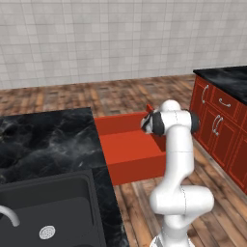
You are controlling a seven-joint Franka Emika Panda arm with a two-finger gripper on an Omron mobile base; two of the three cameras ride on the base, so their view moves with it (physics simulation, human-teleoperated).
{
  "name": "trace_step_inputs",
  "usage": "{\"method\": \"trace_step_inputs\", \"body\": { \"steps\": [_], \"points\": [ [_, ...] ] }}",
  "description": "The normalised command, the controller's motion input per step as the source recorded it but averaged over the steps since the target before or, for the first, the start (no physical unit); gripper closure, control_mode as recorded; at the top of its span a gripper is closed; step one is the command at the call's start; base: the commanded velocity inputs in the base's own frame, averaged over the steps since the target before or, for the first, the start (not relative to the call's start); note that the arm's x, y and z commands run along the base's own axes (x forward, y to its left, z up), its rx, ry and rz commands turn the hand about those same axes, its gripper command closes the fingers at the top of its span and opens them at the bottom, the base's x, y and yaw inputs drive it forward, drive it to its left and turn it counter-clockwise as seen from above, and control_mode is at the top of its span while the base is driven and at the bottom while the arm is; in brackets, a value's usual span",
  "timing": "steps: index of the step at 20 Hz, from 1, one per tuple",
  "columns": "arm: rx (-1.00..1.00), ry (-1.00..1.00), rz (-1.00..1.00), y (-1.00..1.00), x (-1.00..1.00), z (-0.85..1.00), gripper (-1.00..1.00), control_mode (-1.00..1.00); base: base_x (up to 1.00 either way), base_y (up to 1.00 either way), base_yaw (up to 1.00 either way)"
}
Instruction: Organize the utensils by type. Pick up the wooden spoons from the counter and place them in the open cabinet. Then pick up the metallic utensils from the counter and place them in the open drawer.
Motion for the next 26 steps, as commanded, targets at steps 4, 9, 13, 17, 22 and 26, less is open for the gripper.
{"method": "trace_step_inputs", "body": {
  "steps": [4, 9, 13, 17, 22, 26],
  "points": [
    [-0.06, 0.00, 0.04, 0.61, -0.43, 0.16, 1.00, -1.00, 0.00, 0.00, 0.00],
    [-0.01, 0.00, 0.03, 0.66, -0.31, 0.33, 1.00, -1.00, 0.00, 0.00, 0.00],
    [0.00, 0.02, 0.01, 0.66, -0.27, 0.37, 1.00, -1.00, 0.00, 0.00, 0.00],
    [0.00, 0.03, 0.01, 0.59, -0.26, 0.20, 1.00, -1.00, 0.00, 0.00, 0.00],
    [0.00, 0.15, 0.00, 0.35, -0.10, 0.02, 1.00, -1.00, 0.00, 0.00, 0.00],
    [0.03, 0.28, 0.00, 0.08, 0.00, -0.05, 1.00, -1.00, 0.00, 0.00, 0.00]
  ]
}}
